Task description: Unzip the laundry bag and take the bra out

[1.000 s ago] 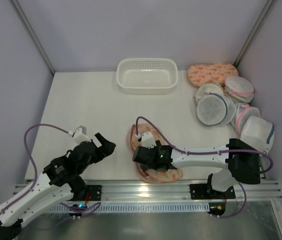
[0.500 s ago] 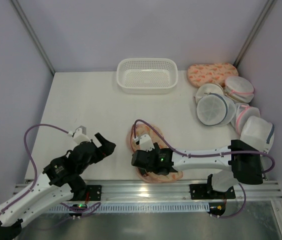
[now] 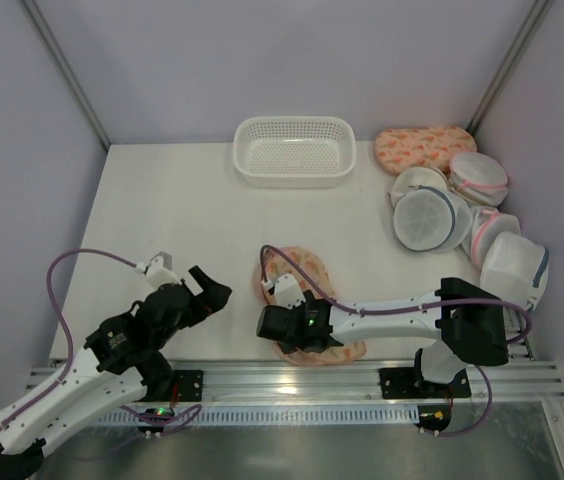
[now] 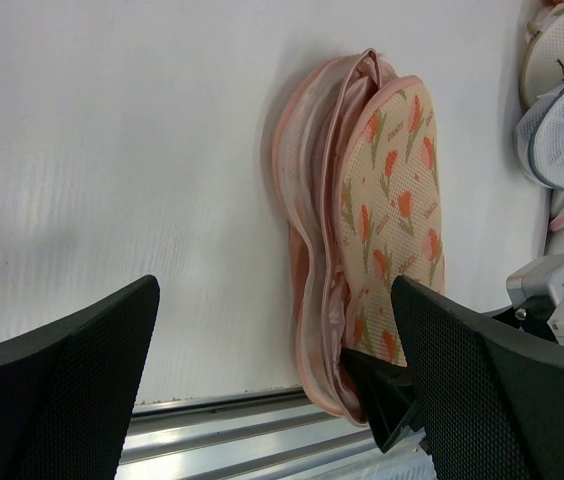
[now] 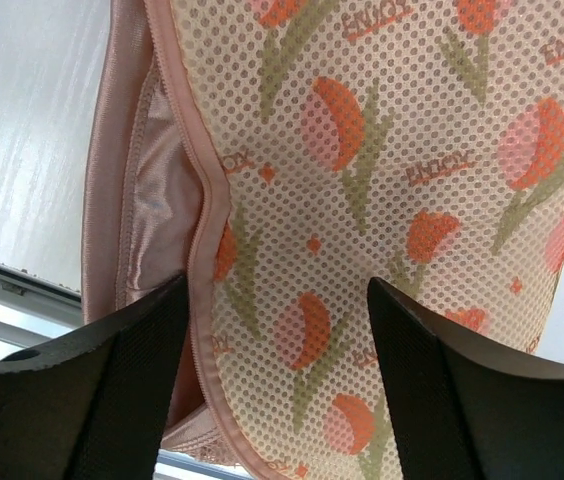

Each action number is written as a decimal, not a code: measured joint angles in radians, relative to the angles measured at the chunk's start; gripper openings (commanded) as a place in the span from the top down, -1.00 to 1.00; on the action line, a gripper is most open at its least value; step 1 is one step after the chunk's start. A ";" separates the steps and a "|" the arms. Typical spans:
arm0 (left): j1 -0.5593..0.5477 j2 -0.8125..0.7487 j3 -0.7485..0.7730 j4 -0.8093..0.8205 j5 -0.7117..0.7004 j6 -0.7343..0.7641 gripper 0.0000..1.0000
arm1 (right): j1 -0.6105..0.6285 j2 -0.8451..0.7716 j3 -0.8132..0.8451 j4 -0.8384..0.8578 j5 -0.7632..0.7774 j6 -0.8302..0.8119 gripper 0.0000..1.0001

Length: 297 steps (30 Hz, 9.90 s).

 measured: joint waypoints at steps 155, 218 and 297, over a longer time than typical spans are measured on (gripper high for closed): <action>0.609 2.173 1.737 0.897 0.729 -0.169 -0.99 | -0.349 -1.023 -0.346 -0.255 0.258 0.154 -0.27; 0.359 0.141 0.083 0.169 0.630 0.239 -0.99 | -0.782 -0.730 -0.676 0.205 0.083 0.493 0.92; 0.286 0.821 0.071 0.365 0.447 0.426 -0.38 | 0.005 -0.814 -0.426 0.561 -0.232 -0.350 -0.95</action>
